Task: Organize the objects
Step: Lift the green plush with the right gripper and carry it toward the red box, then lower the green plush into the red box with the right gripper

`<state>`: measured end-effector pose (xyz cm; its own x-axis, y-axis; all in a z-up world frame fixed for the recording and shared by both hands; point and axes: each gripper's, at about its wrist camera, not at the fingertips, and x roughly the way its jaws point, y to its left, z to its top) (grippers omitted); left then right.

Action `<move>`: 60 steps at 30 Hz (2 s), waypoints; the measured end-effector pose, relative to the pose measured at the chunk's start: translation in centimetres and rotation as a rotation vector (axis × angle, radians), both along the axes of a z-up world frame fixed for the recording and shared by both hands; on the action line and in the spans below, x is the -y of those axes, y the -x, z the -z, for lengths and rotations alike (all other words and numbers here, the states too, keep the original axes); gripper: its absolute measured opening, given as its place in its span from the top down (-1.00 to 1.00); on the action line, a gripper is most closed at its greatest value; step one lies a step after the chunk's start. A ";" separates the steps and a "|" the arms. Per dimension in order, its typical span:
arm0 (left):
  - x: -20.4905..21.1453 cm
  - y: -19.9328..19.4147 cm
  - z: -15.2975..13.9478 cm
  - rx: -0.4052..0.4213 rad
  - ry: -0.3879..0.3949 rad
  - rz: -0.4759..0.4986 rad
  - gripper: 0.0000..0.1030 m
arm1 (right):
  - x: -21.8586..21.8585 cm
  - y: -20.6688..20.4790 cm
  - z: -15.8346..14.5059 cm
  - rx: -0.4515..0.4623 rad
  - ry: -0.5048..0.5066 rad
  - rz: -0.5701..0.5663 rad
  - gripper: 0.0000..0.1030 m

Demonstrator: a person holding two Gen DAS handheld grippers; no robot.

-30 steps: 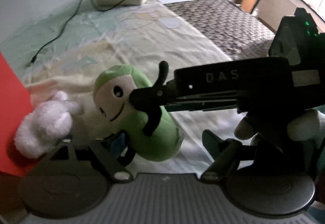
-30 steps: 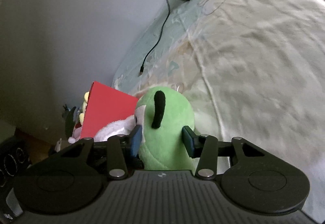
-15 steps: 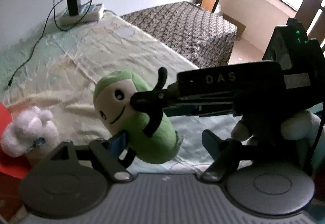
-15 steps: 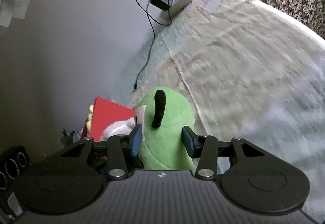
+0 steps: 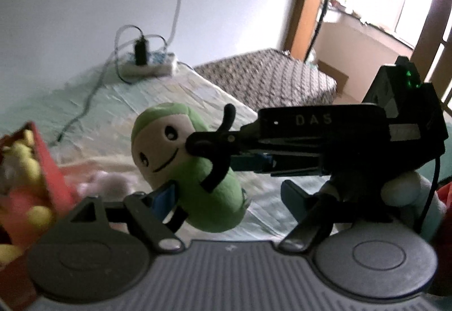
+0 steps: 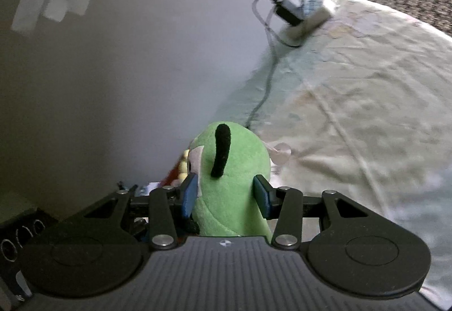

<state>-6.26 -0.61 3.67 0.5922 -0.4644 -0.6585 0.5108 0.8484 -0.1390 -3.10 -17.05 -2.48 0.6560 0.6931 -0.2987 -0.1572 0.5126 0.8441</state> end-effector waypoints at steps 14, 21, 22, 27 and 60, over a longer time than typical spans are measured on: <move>-11.3 2.1 -3.9 0.157 0.027 -0.199 -0.56 | -11.3 -3.7 -4.0 0.091 -0.053 -0.150 0.10; -18.1 2.8 -4.7 0.203 -0.007 -0.345 -0.56 | -18.8 -5.6 -3.6 0.012 -0.147 -0.233 0.10; -19.0 2.8 -4.7 0.206 -0.011 -0.371 -0.56 | -20.0 -5.8 -3.5 0.007 -0.150 -0.247 0.10; -23.8 2.2 -4.6 0.190 -0.001 -0.474 -0.56 | -24.7 -6.5 -3.2 0.000 -0.128 -0.291 0.10; -27.6 -3.9 4.1 -0.066 -0.037 -0.515 -0.54 | -31.5 -11.1 0.2 -0.017 0.403 -0.419 0.22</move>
<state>-2.31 26.96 -0.44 0.6946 -0.0993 -0.7125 0.0171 0.9924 -0.1216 7.97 14.49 -2.68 0.3431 0.7220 -0.6009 -0.4036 0.6909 0.5998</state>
